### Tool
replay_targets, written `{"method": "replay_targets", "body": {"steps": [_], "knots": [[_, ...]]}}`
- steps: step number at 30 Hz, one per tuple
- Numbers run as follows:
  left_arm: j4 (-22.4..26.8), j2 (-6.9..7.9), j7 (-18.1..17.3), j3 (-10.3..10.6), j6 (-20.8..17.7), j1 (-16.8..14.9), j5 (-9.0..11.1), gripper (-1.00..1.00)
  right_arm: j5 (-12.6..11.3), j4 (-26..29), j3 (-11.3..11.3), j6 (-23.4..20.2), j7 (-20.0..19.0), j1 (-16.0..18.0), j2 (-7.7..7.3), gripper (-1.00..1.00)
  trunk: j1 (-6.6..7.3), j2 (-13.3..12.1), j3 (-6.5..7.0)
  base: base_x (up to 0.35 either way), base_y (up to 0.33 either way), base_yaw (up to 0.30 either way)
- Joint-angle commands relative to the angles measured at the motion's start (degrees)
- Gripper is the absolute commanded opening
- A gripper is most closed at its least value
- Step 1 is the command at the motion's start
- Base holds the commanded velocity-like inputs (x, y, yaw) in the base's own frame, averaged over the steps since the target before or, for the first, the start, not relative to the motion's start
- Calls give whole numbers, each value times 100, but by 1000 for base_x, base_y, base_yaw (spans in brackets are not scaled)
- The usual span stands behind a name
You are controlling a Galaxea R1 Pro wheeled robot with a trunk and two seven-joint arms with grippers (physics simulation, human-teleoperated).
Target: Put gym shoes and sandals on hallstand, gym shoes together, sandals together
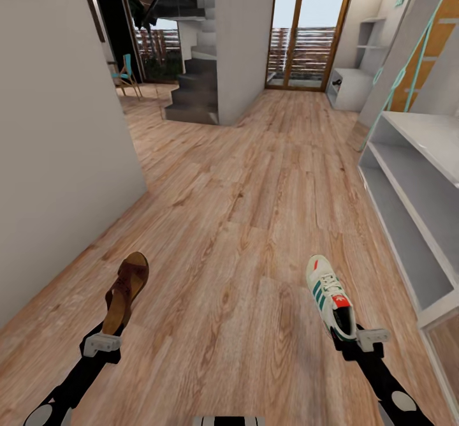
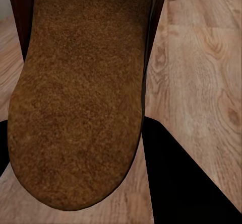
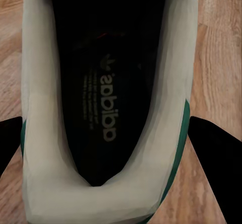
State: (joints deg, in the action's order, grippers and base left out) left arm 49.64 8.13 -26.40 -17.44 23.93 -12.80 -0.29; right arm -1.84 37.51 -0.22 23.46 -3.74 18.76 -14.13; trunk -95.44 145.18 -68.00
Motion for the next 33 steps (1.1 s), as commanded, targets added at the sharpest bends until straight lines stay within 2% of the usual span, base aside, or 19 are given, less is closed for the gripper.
{"method": "replay_targets", "body": {"steps": [1,9,33], "knots": [[-1,-3,-36,-18,19,-4,-22,-100,-23,-7,-4,18,-27,4,13,-100,0,2,-4,163,-87,-5],[0,-4,-32,-14,16,-4,-23,-100,-7,-15,1,26,-28,1,180,-100,0,2,-1,260,-106,-52],[-3,-13,-32,-13,16,-4,-21,-100,-4,-15,5,53,-23,-4,215,-100,0,2,55,315,-18,-224]]}}
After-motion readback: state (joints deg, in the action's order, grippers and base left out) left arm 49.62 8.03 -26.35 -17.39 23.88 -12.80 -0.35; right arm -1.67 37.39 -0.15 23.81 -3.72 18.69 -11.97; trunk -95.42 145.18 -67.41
